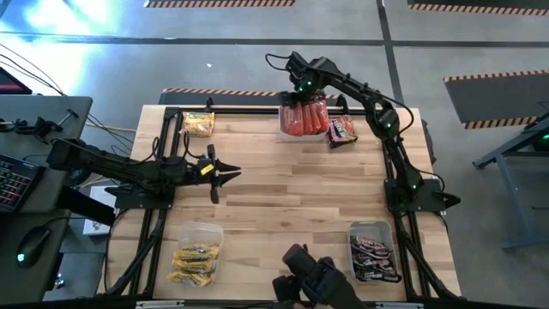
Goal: Sort Maruchan noodles
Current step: Put the orange noodle pack into the white bin, then put the yellow noodle pack into the transparent bin
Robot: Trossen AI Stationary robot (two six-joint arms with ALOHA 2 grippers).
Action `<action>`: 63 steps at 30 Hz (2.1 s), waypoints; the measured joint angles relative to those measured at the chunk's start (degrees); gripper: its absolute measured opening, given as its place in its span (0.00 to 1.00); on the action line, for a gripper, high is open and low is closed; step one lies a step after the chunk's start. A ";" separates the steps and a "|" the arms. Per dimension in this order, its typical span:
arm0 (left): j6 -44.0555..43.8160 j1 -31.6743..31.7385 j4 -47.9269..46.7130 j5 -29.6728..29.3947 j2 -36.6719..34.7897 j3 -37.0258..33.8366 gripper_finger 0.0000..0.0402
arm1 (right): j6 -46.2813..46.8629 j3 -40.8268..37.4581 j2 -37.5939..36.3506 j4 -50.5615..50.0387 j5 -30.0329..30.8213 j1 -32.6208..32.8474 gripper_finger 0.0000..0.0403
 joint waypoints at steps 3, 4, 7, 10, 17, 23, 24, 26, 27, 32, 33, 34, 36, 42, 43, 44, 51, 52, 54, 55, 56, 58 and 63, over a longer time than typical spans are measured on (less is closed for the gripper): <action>-0.77 0.00 0.00 0.00 0.00 0.00 0.13 | -0.28 0.10 -0.01 0.17 0.44 0.29 0.47; -0.78 0.00 0.00 0.00 0.00 0.00 0.13 | -0.34 0.13 0.00 0.25 0.39 0.44 0.50; -0.78 0.00 0.00 0.00 0.00 0.00 0.13 | -2.92 0.15 -0.20 0.29 -0.57 0.54 0.57; -0.78 0.00 0.00 0.00 0.00 0.00 0.13 | -5.09 0.15 -1.69 -1.03 -0.47 0.61 0.60; -0.80 0.00 -0.07 0.00 0.00 0.00 0.13 | -13.09 0.26 -8.28 -6.28 9.08 0.79 0.53; -0.78 0.00 -0.07 -0.01 0.00 0.00 0.13 | -18.26 -2.70 -8.61 -4.77 11.24 2.42 0.23; -0.80 0.00 -0.07 0.00 0.02 0.00 0.13 | -18.48 -4.14 -8.57 -2.49 11.24 2.68 0.17; -0.80 0.00 -0.07 0.00 0.01 0.00 0.13 | -18.49 -6.85 -8.46 0.32 11.16 2.91 0.05; -0.80 0.00 -0.09 0.00 0.00 0.00 0.13 | -18.49 -8.38 -8.46 2.31 10.80 2.92 0.03; -0.80 0.00 -0.11 -0.01 0.02 0.00 0.13 | -17.18 -14.35 -8.46 11.33 7.12 2.66 0.08; -0.80 0.00 -0.11 -0.01 0.02 0.00 0.13 | -17.08 -15.19 -8.47 13.08 7.24 2.66 0.08; -0.80 0.00 -0.11 0.00 0.02 0.00 0.13 | -16.97 -15.82 -8.48 14.51 7.32 2.66 0.07; -0.80 0.00 -0.13 0.00 0.02 0.02 0.13 | -16.93 -16.48 -8.55 16.21 6.89 2.66 0.05; -0.80 0.00 -0.25 -0.02 0.02 0.02 0.13 | -18.93 -13.50 -8.33 14.63 6.95 2.68 0.01; -0.80 0.00 -0.36 0.00 0.02 0.02 0.13 | -19.84 -12.07 -8.36 13.75 7.05 2.68 0.02; -0.80 0.00 -0.70 0.00 0.02 0.02 0.13 | -21.11 -10.44 -8.39 12.87 7.19 2.68 0.02; -0.80 -0.01 -1.73 -0.33 0.02 0.02 0.13 | -33.83 -1.22 -9.33 8.90 13.59 6.69 0.00; -0.71 -0.02 -1.73 -0.46 0.02 0.02 0.13 | -35.19 -1.86 -9.68 11.51 13.16 7.44 0.00; -0.34 -0.02 -1.75 -0.48 0.02 0.02 0.13 | -37.25 -5.60 -10.45 17.70 9.49 8.51 0.00; -0.34 0.00 -1.86 -0.48 0.02 0.04 0.13 | -37.65 -8.11 -10.72 21.43 8.46 9.15 0.00; -0.34 -0.02 -2.27 -0.58 0.02 0.04 0.13 | -37.79 -11.32 -10.99 25.84 7.10 9.69 0.00; 0.14 -0.02 -2.82 -0.72 0.02 0.04 0.13 | -37.40 -18.49 -11.79 36.03 6.64 10.90 0.00; -0.58 0.02 -5.36 -2.83 0.00 0.04 0.13 | -34.01 -40.48 -16.60 65.79 6.16 15.06 0.00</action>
